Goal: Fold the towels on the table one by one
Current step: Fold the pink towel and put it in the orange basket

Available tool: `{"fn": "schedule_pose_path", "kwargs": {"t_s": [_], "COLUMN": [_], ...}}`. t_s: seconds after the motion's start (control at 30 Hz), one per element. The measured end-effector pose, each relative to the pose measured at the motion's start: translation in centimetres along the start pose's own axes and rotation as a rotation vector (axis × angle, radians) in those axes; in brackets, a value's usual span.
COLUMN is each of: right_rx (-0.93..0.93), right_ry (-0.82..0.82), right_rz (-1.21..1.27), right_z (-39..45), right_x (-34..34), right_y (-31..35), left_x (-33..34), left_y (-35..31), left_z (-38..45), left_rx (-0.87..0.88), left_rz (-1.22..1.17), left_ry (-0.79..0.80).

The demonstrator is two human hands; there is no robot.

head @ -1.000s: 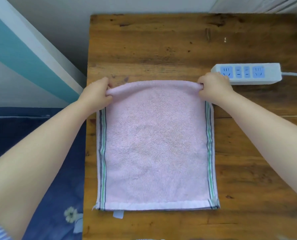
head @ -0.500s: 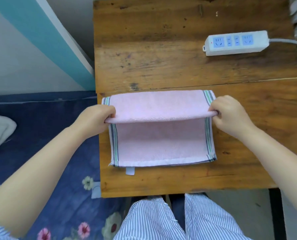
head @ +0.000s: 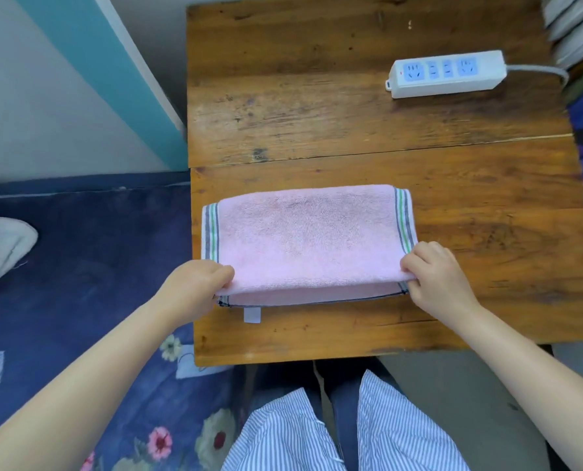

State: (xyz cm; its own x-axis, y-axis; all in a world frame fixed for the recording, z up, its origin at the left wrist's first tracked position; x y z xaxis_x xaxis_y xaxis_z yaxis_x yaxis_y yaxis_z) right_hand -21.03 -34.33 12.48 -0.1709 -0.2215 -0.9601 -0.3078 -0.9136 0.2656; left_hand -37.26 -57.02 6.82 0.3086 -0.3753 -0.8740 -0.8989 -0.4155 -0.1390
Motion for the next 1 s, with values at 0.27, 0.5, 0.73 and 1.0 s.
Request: {"fn": "schedule_pose_path", "kwargs": {"t_s": [0.27, 0.5, 0.73, 1.0], "right_rx": [-0.138, -0.273, -0.306, -0.359], "right_ry": [-0.101, -0.103, -0.163, -0.005], "right_rz": [-0.001, -0.030, -0.123, -0.167], "right_z": [-2.1, -3.4, -4.0, -5.2], "right_x": [0.9, 2.8, 2.9, 4.4], "right_y": [0.8, 0.9, 1.0, 0.6], "left_x": [1.4, 3.0, 3.1, 5.4], "left_y": [-2.9, -4.2, -6.4, -4.2], "left_z": [-1.1, -1.2, -1.9, -1.6], "left_rx": [0.068, -0.006, 0.053, -0.013], "left_rz": [0.198, 0.217, 0.339, 0.235], "left_ry": [-0.014, -0.033, -0.182, -0.018]}}
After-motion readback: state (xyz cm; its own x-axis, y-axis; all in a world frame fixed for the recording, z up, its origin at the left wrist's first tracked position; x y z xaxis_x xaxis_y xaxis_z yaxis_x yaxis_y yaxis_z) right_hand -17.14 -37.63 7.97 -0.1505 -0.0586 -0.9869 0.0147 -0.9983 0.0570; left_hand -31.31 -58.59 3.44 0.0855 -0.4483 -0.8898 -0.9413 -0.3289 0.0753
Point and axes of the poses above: each hand's wrist, its own z-axis towards the middle knuckle, its own x-axis out of the palm, y = z × x, the point moved 10 cm from there along z, towards the middle knuckle, and after that the axes turned 4 degrees about -y, right-handed, at the moved point
